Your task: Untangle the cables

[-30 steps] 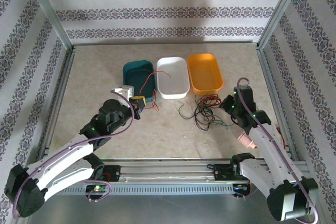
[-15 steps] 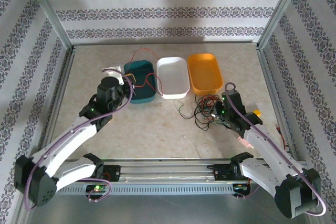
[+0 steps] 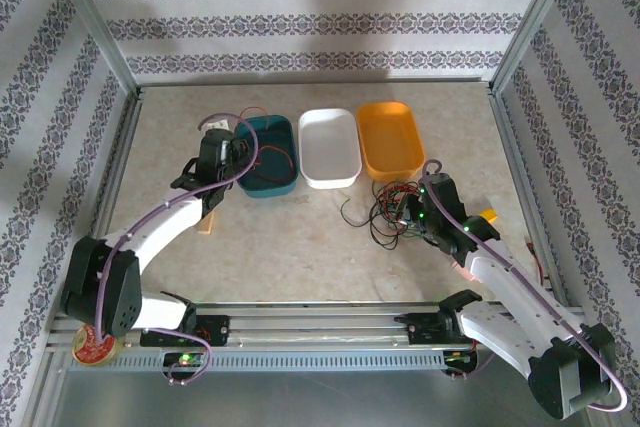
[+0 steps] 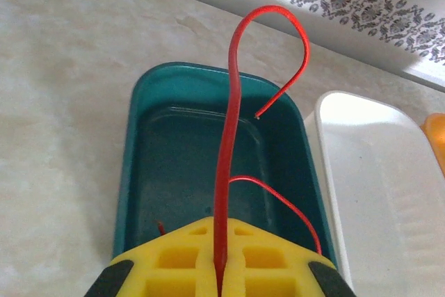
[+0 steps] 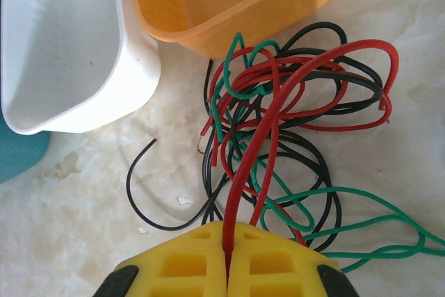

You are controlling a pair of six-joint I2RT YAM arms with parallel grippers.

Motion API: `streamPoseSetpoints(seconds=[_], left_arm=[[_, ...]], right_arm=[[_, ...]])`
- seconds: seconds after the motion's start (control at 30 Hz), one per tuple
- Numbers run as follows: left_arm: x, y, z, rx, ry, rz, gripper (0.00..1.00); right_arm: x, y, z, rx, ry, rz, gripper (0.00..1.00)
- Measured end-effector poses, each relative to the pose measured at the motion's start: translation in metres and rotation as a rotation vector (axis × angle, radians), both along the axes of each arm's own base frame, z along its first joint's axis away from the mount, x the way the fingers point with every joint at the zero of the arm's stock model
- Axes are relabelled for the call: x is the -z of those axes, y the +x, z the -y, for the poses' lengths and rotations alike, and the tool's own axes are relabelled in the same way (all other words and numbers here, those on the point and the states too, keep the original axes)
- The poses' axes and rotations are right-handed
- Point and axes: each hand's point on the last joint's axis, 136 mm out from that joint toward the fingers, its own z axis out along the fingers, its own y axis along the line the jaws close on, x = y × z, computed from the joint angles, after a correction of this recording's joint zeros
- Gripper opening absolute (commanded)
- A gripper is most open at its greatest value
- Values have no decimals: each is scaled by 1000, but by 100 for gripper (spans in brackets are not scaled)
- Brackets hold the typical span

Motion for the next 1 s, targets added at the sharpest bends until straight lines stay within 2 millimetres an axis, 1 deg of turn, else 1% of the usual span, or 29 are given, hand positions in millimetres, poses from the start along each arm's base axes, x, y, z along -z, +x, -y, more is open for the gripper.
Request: streamPoseSetpoints(seconds=[0.07, 0.13, 0.17, 0.2, 0.27, 0.3, 0.37, 0.43, 0.5, 0.57, 0.63, 0.7, 0.73, 0.8, 0.83, 0.9, 0.97, 1.0], left_arm=[[5, 6, 5, 16, -5, -16, 0], [15, 12, 9, 25, -5, -43, 0], [21, 14, 10, 23, -3, -59, 7], [29, 16, 10, 21, -2, -77, 17], [46, 19, 11, 17, 2, -120, 48], [55, 20, 13, 19, 1, -143, 57], [69, 20, 16, 28, -2, -181, 69], [75, 20, 21, 46, -7, -204, 73], [70, 22, 27, 65, -12, -195, 75], [54, 26, 39, 99, -22, -157, 78], [34, 26, 50, 140, -26, -110, 81], [14, 20, 68, 200, -26, -60, 84], [3, 15, 80, 244, -24, -33, 85], [-14, 3, 113, 352, -18, 15, 87], [-20, -7, 134, 424, -18, 35, 88], [-23, -28, 173, 553, -25, 53, 89], [-17, -54, 214, 688, -43, 51, 89], [-13, -62, 228, 732, -52, 47, 89]], right_arm=[[0, 0, 0, -3, -3, 1, 0], [0, 0, 0, -5, -5, 2, 0], [0, 0, 0, -7, -5, 2, 0], [0, 0, -1, -10, -6, 3, 0], [0, -1, -3, -18, -7, 3, 0], [0, -1, -3, -20, -7, 4, 0], [-1, -1, -3, -22, -8, 5, 0], [-1, -1, -3, -26, -12, 7, 0], [0, -2, -3, -31, -18, 5, 0], [0, -2, -3, -34, -21, 3, 0], [0, -2, -3, -34, -21, 3, 0], [0, -2, -3, -34, -21, 3, 0], [0, -2, -3, -35, -20, 3, 0], [0, -2, -6, -47, -15, 4, 0], [0, -2, -8, -59, -9, 4, 0], [-1, -3, -14, -87, 3, 5, 0], [-3, -4, -20, -123, 15, 9, 0], [-5, -4, -22, -136, 22, 12, 0]])
